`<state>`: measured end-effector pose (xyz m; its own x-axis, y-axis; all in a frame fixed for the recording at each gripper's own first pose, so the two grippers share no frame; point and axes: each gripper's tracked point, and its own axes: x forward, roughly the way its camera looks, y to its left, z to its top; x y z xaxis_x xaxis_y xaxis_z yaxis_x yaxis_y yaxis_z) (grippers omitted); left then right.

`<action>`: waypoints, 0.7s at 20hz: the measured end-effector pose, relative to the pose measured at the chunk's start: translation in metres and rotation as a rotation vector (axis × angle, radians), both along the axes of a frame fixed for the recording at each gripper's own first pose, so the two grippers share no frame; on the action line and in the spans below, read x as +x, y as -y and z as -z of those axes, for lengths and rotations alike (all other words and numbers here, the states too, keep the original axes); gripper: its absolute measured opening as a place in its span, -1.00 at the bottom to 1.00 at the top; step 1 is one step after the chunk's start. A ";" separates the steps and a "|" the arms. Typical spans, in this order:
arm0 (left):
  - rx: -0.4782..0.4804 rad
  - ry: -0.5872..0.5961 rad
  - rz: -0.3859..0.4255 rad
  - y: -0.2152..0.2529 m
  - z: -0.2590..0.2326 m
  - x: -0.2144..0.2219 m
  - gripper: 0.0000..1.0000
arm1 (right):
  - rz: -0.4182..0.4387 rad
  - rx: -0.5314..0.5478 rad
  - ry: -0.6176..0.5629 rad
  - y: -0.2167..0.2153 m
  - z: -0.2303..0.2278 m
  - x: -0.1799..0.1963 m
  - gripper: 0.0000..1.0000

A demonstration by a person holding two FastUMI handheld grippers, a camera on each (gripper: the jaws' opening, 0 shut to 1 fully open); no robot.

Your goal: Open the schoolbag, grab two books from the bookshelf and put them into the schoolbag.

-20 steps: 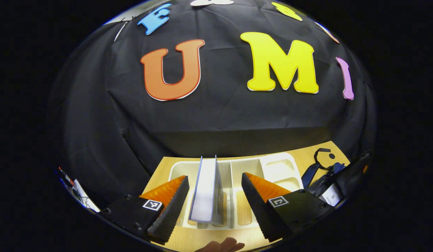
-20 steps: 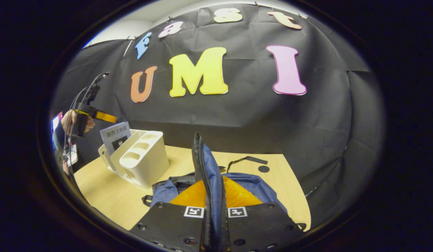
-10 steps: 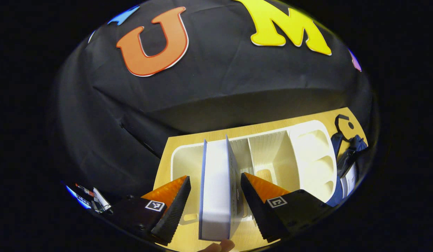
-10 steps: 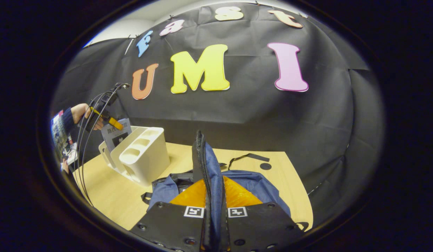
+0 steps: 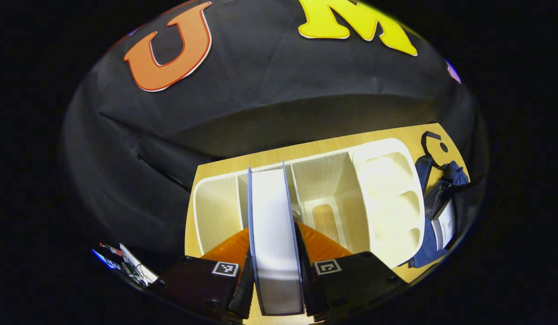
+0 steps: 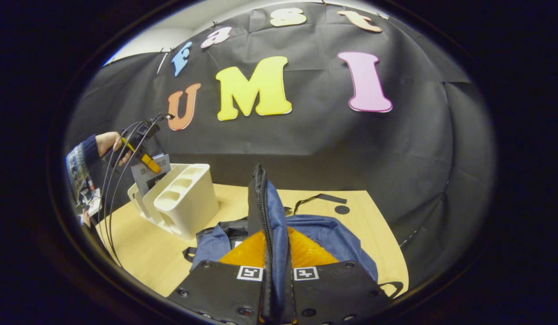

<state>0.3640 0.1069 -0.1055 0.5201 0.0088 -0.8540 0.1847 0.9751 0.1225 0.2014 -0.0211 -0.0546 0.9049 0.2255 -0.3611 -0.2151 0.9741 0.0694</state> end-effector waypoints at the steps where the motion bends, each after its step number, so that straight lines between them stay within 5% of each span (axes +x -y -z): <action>1: -0.010 -0.004 -0.009 0.003 -0.001 -0.004 -0.09 | 0.000 0.006 -0.003 0.001 0.001 -0.001 -0.79; 9: -0.113 0.043 -0.067 0.001 -0.028 -0.058 -0.17 | -0.007 -0.007 0.000 -0.002 0.005 -0.003 -0.79; 14: -0.114 0.107 -0.021 -0.005 -0.046 -0.113 -0.17 | -0.005 -0.027 -0.020 -0.008 0.011 -0.003 -0.80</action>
<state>0.2510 0.1116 -0.0594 0.6089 -0.0730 -0.7898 0.1556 0.9874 0.0287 0.1979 -0.0128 -0.0657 0.8962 0.2203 -0.3851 -0.2191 0.9745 0.0477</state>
